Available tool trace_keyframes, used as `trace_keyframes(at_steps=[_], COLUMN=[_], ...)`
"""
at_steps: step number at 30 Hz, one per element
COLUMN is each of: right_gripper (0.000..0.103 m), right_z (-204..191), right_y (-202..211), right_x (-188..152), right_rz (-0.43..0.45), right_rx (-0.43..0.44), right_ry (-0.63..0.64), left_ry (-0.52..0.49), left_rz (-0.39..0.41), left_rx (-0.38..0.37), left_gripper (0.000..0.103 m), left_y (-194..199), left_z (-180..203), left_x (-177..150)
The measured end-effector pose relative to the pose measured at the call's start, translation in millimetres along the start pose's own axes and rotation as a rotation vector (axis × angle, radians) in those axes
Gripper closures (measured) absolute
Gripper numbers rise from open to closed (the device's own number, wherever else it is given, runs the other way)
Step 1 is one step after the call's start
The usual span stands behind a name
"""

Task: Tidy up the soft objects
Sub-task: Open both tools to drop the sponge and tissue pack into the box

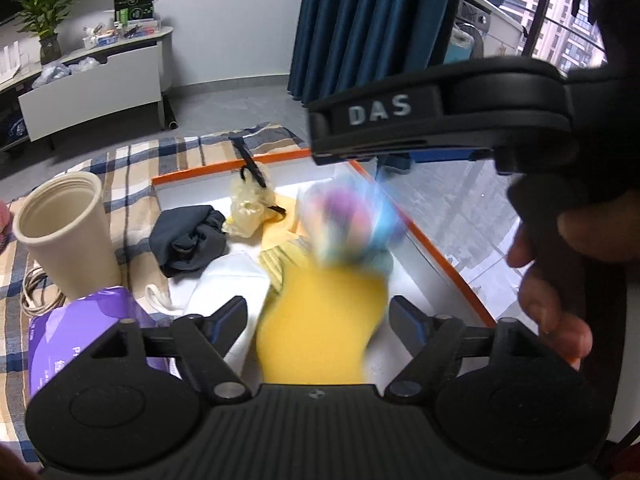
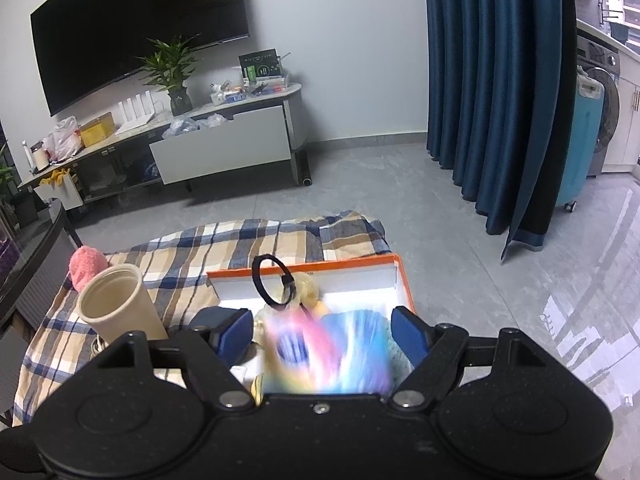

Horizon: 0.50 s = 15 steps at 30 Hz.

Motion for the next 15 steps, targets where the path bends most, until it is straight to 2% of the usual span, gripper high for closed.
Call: trace_keyframes(at_steps=[8,15], right_gripper=[0.013,0.013], right_z=[0,-11], right_y=[22,45], right_x=[0,-3], right_rz=[0.055,0.082], right_rx=[-0.015,-0.021], right_ry=[-0.014,-0.007], left_ry=[0.043,0.098], left_rz=[0.045,0.089], left_rx=[0.038,0.126], left_gripper=[0.018,0.014], left_y=[22,46], left_z=[-15,-41], left_x=[4,9])
Point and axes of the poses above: each gripper's, at about its wrist camera, not at the fingertips, and y roughly against the way its jaws point, z to its right, x to its top, the point moved 9 cm from there along -y, roughly the way its jaws point, and after that the axes turned 7 degrees about -z, right-handed, at the moved point
